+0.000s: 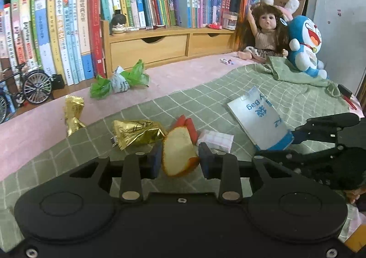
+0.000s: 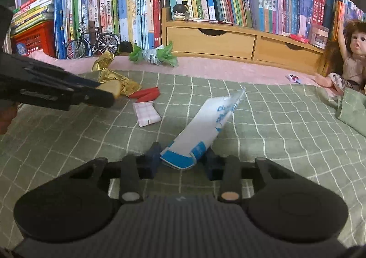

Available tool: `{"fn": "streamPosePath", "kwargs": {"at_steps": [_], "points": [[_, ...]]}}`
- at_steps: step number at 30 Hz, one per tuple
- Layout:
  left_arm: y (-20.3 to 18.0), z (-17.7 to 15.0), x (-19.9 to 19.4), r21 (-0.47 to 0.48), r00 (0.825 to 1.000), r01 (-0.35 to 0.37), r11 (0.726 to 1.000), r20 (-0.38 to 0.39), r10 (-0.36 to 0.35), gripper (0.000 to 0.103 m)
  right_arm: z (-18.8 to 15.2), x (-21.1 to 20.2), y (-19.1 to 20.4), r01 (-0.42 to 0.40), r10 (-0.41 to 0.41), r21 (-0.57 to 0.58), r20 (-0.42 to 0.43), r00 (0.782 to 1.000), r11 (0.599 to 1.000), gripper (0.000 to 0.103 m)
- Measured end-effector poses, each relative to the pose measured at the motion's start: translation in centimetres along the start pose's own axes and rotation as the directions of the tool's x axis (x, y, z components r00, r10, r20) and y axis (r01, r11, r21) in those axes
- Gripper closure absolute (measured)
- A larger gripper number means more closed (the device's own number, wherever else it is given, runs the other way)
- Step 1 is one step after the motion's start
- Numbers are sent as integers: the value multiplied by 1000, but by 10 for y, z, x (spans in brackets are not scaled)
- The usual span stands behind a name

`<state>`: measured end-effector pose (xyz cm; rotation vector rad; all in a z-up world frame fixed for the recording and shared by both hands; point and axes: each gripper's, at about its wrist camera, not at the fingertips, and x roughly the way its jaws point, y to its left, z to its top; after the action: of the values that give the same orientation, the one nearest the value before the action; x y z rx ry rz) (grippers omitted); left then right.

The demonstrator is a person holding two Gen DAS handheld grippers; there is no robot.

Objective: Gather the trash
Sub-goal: 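Close the left tool on the bread slice while the right tool grasps the white paper bag, then carry the bread slice and paper bag off the bed down toward the bin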

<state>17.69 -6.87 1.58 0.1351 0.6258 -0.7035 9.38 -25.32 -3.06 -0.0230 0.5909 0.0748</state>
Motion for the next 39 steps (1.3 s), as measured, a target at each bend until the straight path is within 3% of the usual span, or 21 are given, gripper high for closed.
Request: {"fn": "streamPosePath", "kwargs": {"at_steps": [10,22,25,29,33,39], "points": [[-8,-17,-60,-42,999,-30,999,36,31,71,-9,-20,-17,-99,94,96,55,994,990,81],[-34,-54,-110,-131,998,-29,991,54,37,71,-29,-68,-27,-218,203,170,101,974,961,85],[-44,-65,-122,-141,998,-26,990,61,35,71,-32,-84,-30,-300,278,194,131,951,934,85],[-60,-77,-140,-139,997,-23,990,74,33,71,-33,-107,-23,-284,266,129,144,953,950,85],[-72,-88,-160,-163,995,-15,986,97,31,71,-35,-130,-19,-332,313,113,160,936,936,85],[-95,-109,-194,-171,994,-7,985,110,26,71,-47,-168,-5,-339,329,37,156,931,940,85]]}}
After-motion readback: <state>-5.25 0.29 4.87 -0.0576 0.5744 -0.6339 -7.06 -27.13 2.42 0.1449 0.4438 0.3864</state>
